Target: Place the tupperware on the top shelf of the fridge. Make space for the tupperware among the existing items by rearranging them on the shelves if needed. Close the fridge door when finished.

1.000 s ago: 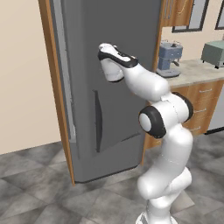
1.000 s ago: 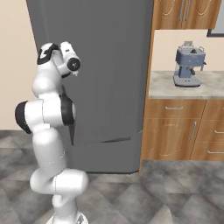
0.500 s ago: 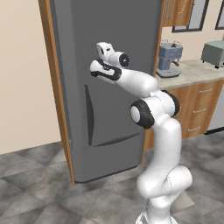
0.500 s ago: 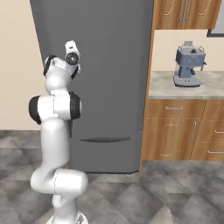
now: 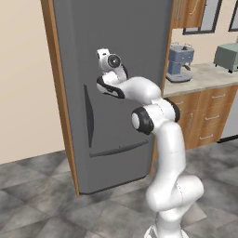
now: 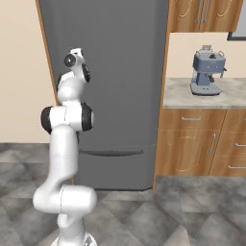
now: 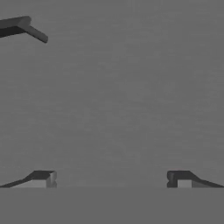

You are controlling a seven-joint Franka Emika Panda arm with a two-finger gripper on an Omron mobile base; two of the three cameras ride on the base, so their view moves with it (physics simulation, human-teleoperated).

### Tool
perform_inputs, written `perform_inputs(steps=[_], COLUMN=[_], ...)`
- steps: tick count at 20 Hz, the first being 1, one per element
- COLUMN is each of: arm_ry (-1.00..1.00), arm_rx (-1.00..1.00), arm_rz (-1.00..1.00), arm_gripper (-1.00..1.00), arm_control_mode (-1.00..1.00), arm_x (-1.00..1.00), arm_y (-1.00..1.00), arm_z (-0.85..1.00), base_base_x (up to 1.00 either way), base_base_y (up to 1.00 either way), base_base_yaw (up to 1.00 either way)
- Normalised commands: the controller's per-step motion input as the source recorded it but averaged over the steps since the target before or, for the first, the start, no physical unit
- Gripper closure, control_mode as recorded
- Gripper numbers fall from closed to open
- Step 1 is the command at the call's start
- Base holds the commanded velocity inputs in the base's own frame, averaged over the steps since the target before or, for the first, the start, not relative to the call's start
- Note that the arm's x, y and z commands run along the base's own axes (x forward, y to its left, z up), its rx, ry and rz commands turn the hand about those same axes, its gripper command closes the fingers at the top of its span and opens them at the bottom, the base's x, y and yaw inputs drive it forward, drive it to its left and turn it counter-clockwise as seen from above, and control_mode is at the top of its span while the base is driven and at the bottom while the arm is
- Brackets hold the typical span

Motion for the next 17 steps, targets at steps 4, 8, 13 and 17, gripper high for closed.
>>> perform_inputs(steps=[4,8,13,17], arm_ry=[0.1,0.01,0.0,0.01], arm_rx=[-0.03,0.0,0.0,0.0], arm_rz=[-0.06,-0.06,-0.11,-0.09], arm_gripper=[-1.0,-1.0,-1.0,-1.0], arm_control_mode=[-1.0,-1.0,-1.0,-1.0], arm_x=[0.1,0.19,0.67,0.87], arm_y=[-0.05,-0.45,-0.71,-0.5], arm_z=[-1.0,-0.89,-0.54,-0.43], base_base_x=[0.0,0.0,0.0,0.0], base_base_y=[0.0,0.0,0.0,0.0], base_base_yaw=[0.0,0.0,0.0,0.0])
